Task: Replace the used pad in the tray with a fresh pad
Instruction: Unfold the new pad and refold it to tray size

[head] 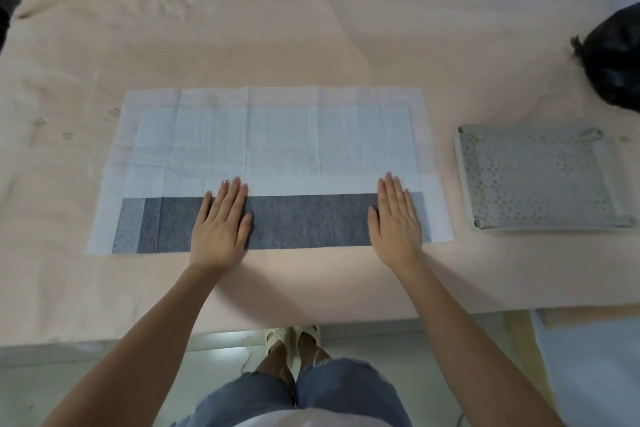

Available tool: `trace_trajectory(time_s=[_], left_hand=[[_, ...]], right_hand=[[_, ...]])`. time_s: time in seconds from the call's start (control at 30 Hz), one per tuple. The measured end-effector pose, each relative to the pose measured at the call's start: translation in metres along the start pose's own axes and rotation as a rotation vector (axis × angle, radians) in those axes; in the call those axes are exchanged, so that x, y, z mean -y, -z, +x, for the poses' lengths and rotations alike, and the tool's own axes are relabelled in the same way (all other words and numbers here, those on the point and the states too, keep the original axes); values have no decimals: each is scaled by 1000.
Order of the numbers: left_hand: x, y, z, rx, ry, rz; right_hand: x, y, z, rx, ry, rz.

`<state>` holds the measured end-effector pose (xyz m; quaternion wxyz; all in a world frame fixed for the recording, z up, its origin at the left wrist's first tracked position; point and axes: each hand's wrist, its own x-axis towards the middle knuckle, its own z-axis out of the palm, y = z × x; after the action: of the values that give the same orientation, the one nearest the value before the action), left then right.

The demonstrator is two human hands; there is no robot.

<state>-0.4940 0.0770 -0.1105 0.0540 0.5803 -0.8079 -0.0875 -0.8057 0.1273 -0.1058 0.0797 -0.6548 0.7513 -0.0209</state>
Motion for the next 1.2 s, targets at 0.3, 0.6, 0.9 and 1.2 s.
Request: trace_trajectory(time_s=[0.3,0.6,0.9,1.2], left_hand=[[0,-2,1,-17,10,-5],[-2,2,0,31,21,8],[-30,5,-2,44,-30,-84],[-13,4,-1,18,-47,-169]], right_hand=[[-52,4,-9,0,-85,23],[-5,20,-7,-89,-206,133],[172,-1,19,68,205,-13],[176,-20,20,89,200,-91]])
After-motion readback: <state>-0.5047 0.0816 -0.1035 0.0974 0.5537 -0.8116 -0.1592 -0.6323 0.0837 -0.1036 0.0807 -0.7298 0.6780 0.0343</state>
